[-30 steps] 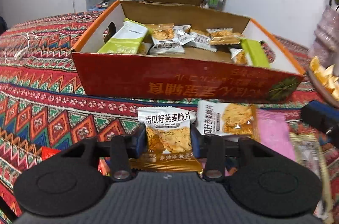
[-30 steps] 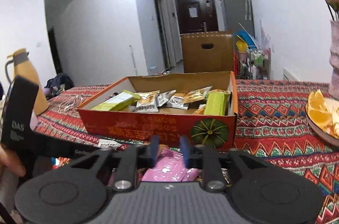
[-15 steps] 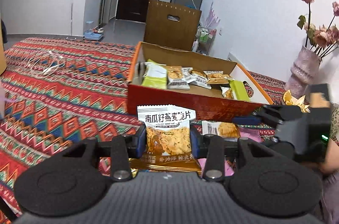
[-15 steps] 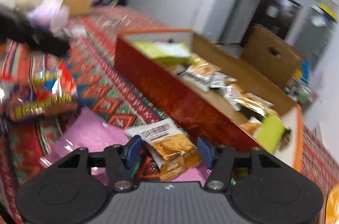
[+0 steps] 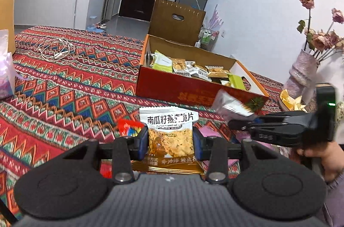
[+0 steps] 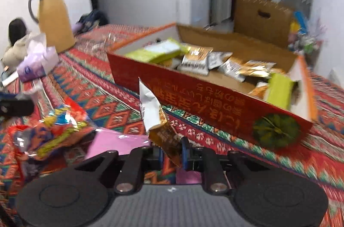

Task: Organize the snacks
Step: 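Carry both pumpkin-seed packets into the orange box and open both tools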

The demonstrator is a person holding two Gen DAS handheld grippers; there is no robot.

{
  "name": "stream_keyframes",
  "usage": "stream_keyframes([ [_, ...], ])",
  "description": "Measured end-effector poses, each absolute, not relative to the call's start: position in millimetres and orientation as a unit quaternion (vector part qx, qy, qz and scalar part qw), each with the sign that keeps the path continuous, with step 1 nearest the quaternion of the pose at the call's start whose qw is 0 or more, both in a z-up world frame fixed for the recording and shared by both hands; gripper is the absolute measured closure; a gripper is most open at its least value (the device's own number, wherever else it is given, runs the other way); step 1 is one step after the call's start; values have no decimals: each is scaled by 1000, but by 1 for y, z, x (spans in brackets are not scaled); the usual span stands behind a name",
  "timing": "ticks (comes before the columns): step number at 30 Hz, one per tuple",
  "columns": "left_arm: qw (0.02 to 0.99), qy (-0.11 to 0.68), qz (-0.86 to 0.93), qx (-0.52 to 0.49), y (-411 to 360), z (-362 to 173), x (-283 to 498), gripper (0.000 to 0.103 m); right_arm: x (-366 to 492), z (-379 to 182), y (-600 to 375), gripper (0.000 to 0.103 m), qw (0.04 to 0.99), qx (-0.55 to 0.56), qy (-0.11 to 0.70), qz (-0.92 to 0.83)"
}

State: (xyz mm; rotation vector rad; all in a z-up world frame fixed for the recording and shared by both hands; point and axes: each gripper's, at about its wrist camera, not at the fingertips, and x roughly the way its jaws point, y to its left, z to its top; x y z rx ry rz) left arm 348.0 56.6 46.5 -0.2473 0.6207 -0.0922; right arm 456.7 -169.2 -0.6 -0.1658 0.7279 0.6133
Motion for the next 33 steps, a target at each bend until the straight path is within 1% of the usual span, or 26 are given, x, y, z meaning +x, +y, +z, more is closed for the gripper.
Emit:
stream_keyframes([
  [5,944,299,-56,-126,43,49,311,62,369,32,-189,88,926,-53,279,248],
  [9,943,299,-71,-130,29,49,278,62,295,47,-202,88,947,-26,242,210],
  [12,943,300,-81,-122,18,48,252,62,245,47,-212,88,952,-4,236,197],
  [17,942,306,-110,-89,-5,46,219,62,192,27,-227,88,950,-8,268,160],
  [22,943,300,-113,-85,-9,49,217,62,181,18,-231,88,949,-2,277,153],
  [26,946,291,-117,-82,-9,58,232,62,194,24,-229,88,949,1,269,162],
  [30,949,279,-129,-67,-9,79,276,62,231,44,-223,88,953,-23,247,175],
  [33,952,267,-137,-59,-4,102,328,62,277,64,-219,88,954,-42,229,188],
])
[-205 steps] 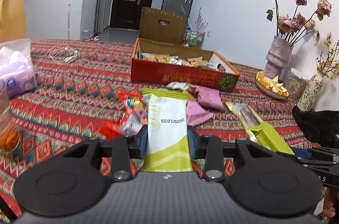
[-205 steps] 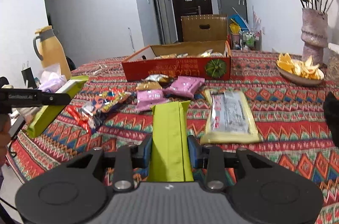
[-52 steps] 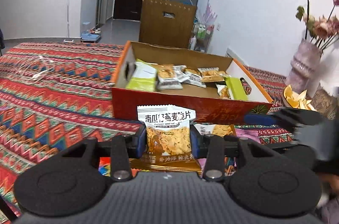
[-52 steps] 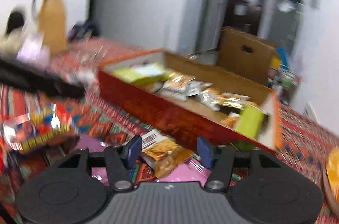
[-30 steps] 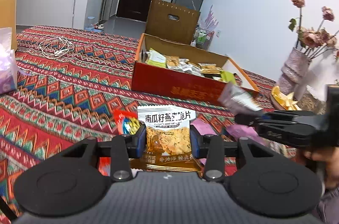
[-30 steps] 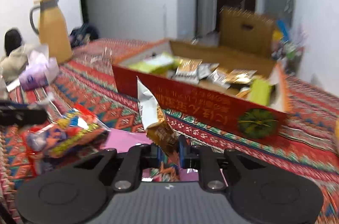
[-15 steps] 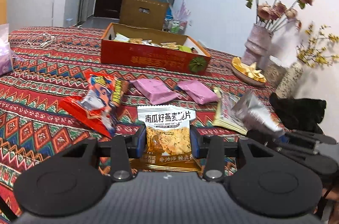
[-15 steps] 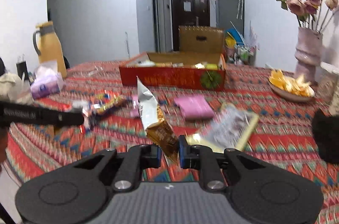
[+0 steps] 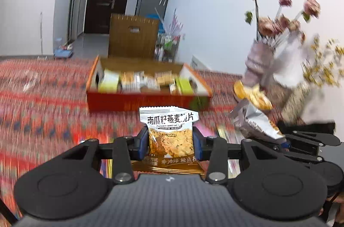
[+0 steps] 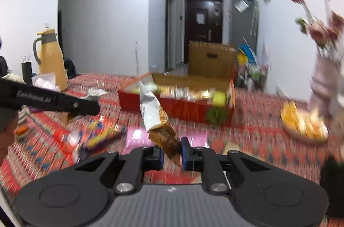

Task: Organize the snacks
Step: 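Carry both pumpkin-seed packets into the orange box and open both tools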

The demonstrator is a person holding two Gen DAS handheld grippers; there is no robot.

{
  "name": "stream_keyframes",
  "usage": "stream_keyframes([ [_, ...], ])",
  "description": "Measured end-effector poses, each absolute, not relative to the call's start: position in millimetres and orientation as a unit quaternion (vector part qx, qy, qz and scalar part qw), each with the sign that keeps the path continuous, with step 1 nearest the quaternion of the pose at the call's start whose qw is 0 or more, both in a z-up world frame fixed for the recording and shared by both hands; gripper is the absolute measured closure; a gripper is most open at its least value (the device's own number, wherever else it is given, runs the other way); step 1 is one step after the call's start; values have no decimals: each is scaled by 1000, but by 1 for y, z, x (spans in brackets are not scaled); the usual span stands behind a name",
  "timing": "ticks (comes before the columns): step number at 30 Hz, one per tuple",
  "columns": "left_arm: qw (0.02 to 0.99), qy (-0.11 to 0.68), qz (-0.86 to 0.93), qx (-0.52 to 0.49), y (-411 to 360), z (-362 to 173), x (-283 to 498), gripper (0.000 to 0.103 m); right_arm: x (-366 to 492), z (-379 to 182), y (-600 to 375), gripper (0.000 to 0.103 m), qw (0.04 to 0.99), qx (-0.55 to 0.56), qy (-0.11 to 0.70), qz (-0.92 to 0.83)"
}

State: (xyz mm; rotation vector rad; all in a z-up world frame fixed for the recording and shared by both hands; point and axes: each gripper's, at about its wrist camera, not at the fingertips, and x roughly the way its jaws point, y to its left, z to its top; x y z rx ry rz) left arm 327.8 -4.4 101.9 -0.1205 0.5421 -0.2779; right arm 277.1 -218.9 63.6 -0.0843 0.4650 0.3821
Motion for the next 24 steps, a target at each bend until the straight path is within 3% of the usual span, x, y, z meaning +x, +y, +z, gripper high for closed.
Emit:
stream_keyframes([
  [5,946,298,-126,-35,-4,116,455,62,397,80,-203,88,946,-88,250,187],
  [11,922,369,-106,-56,-2,78,597,62,546,50,-162,88,913,-171,340,144],
  [18,895,423,-82,-113,6,30,672,60,621,-1,-124,87,867,-243,416,123],
  [22,892,424,-94,-121,6,25,678,58,629,-7,-122,68,860,-225,436,141],
  [24,896,416,-100,-121,9,31,672,56,626,-2,-125,66,861,-195,442,160],
])
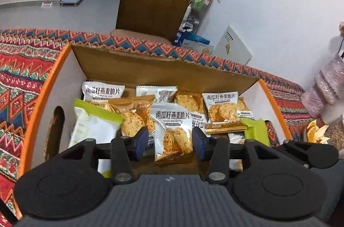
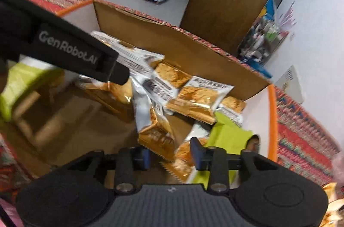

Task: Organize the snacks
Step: 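Carry both pumpkin-seed packets into the orange box and open both tools, then withdraw both tools from the box back toward the snack pile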

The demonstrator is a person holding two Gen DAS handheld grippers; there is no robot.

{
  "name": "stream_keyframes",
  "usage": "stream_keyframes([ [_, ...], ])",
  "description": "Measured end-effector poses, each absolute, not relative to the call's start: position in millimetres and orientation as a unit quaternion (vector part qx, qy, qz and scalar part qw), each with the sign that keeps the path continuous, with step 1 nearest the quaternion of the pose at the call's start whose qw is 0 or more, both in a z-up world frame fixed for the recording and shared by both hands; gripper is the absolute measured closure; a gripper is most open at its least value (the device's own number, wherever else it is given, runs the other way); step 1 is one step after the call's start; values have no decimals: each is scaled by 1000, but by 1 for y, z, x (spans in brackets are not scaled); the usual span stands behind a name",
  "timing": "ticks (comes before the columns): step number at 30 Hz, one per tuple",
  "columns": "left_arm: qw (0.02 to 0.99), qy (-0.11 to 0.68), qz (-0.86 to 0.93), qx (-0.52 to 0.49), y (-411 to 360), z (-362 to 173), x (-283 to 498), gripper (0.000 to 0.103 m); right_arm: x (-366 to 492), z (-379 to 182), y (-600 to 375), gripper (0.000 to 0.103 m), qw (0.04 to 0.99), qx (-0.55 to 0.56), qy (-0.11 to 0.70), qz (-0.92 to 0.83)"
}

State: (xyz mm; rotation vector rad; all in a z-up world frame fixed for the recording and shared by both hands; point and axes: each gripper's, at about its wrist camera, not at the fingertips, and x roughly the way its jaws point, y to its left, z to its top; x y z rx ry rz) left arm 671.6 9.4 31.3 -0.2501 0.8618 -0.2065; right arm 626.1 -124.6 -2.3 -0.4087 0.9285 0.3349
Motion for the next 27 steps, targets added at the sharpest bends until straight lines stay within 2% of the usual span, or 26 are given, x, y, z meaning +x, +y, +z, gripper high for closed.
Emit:
stream_keyframes([
  [5,909,392,-97,-106,20,61,644,52,600,27,-139,59,871,-171,425,178],
  [7,914,382,-98,-97,25,77,628,48,586,43,-147,58,877,-173,412,178],
  [12,927,357,-93,-69,29,121,578,46,555,84,-171,55,894,-168,379,171],
  [18,941,317,-112,-40,23,158,488,33,491,126,-198,49,912,-152,338,176],
  [23,953,275,-125,-22,18,163,394,25,414,137,-222,33,927,-122,296,195],
  [27,962,240,-126,-24,12,151,320,21,345,126,-236,27,935,-102,268,208],
])
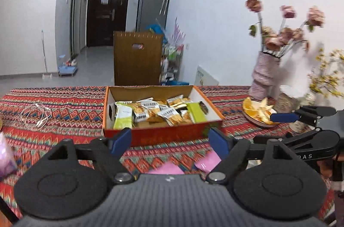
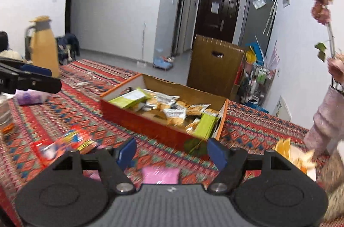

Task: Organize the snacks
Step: 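Withdraw both tools from the box back toward the snack pile, then grasp a pink packet with the left tool while the right tool grasps another pink packet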

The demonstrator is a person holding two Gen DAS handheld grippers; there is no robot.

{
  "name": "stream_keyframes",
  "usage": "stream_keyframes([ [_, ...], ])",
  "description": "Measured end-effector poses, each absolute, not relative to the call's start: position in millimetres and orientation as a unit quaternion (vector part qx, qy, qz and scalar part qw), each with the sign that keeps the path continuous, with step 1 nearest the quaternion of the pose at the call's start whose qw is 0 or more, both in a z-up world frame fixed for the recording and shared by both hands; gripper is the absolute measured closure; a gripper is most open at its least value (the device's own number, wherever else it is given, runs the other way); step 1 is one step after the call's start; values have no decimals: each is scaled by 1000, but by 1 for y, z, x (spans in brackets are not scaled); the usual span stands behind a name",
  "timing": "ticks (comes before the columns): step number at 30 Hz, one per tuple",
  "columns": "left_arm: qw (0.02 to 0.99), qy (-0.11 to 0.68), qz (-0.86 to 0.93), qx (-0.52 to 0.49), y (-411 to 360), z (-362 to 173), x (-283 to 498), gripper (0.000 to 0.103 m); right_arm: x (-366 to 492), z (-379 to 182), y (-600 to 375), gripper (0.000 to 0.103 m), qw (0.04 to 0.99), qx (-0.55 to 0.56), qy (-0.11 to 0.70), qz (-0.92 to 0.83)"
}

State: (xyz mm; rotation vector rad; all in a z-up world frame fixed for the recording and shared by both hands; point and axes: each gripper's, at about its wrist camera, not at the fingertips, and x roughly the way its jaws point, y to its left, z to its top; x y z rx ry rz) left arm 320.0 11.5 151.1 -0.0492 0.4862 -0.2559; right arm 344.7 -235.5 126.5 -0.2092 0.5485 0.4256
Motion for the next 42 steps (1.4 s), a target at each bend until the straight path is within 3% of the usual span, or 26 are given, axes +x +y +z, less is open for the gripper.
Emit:
stream_keyframes([
  [5,955,242,-163,-55,6,117,245,17,271,93,-249,16,939,-61,258,217],
  [11,947,279,-144,-70,-2,65,188,17,194,47,-257,15,950,-39,268,156],
  [18,932,336,-111,-74,4,30,174,17,141,10,-263,15,945,10,299,132],
  [29,928,347,-110,-85,-11,29,223,15,157,4,-261,15,946,28,295,133],
  [42,934,349,-56,-52,-51,1,405,14,220,5,-261,15,945,26,294,139],
])
